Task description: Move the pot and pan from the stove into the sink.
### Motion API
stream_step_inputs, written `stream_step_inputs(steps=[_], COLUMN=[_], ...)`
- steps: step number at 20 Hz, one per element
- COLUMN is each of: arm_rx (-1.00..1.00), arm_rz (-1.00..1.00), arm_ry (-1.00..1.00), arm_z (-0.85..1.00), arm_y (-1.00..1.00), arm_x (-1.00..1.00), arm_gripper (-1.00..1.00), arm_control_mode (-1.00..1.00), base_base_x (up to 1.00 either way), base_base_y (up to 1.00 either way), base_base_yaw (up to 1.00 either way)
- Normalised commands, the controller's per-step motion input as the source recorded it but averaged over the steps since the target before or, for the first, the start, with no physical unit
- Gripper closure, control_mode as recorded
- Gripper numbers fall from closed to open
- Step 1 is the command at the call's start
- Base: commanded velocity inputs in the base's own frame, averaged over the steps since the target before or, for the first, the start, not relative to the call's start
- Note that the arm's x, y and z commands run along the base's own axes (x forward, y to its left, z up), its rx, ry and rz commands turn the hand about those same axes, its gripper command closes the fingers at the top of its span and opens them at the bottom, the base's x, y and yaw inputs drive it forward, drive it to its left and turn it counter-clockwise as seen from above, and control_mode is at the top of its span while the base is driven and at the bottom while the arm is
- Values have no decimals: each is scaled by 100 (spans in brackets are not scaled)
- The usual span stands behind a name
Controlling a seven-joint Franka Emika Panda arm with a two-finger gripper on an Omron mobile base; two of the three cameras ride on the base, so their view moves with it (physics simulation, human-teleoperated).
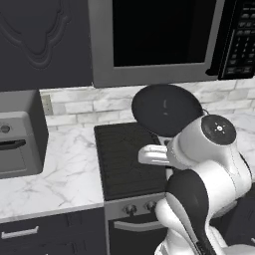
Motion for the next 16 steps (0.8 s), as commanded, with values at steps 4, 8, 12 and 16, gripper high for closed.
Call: stream_step_inputs(steps=[4, 8, 12, 16], arm_rx=[1, 0, 0, 0], arm_rz=[1, 0, 0, 0], arm_ry=[-21, 0, 0, 0], arm_z=[18, 0, 0, 0], arm_y=[-5, 0, 0, 0], arm_x=[-88, 0, 0, 0], arm_gripper=[100, 100, 100, 100], arm_control_mode=[-100, -100, -100, 100], base_base_x=[0, 0, 0, -16], base_base_y=[0, 0, 0, -1], base_base_yaw=[0, 0, 0, 1])
